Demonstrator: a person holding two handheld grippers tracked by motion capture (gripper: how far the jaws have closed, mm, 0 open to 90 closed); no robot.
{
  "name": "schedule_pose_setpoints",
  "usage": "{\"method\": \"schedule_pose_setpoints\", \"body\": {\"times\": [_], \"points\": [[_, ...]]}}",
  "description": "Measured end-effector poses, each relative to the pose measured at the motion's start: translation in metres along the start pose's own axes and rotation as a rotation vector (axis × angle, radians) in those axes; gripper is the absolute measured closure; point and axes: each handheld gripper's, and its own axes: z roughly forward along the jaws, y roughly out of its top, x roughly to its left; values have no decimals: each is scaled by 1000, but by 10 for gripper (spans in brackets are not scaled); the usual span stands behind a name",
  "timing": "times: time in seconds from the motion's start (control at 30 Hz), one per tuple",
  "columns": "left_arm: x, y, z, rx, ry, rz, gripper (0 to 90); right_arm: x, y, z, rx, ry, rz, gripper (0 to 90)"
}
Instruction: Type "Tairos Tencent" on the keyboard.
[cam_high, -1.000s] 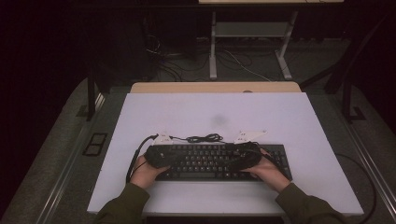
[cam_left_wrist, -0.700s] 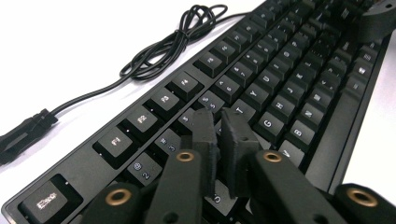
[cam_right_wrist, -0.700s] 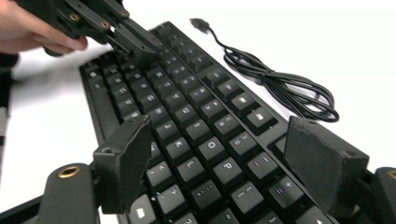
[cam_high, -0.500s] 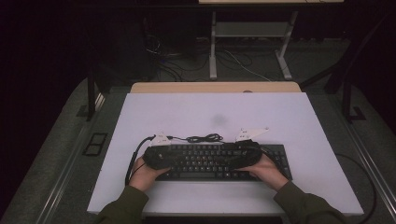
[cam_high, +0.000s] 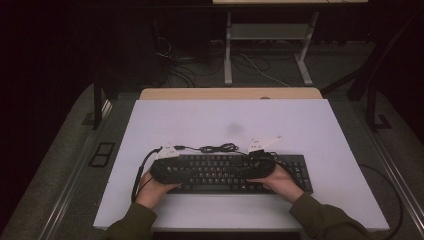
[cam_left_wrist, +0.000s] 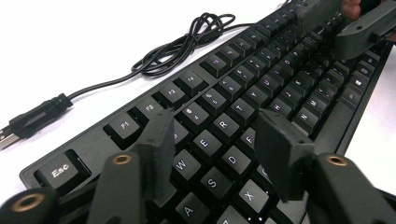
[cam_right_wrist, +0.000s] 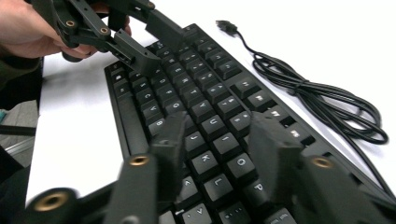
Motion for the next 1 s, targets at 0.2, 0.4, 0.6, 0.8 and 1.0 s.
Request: {"method": "schedule_pose_setpoints", "body": {"times": [0.2, 0.4, 0.6, 0.8, 1.0], "points": [[0, -3, -3, -7, 0, -8, 388, 4, 2, 8, 27, 34, -24, 731], [-1, -7, -6, -10, 3, -3, 322, 8, 3, 16, 58, 65, -45, 835], [-2, -10, -8, -20, 14, -4, 251, 11, 5, 23, 76, 95, -64, 894], [-3, -12, -11, -24, 23, -5, 199, 14, 5, 30, 93, 110, -83, 894], [-3, -14, -12, -24, 28, -8, 188, 17, 4, 36, 118, 116, -94, 894]]}}
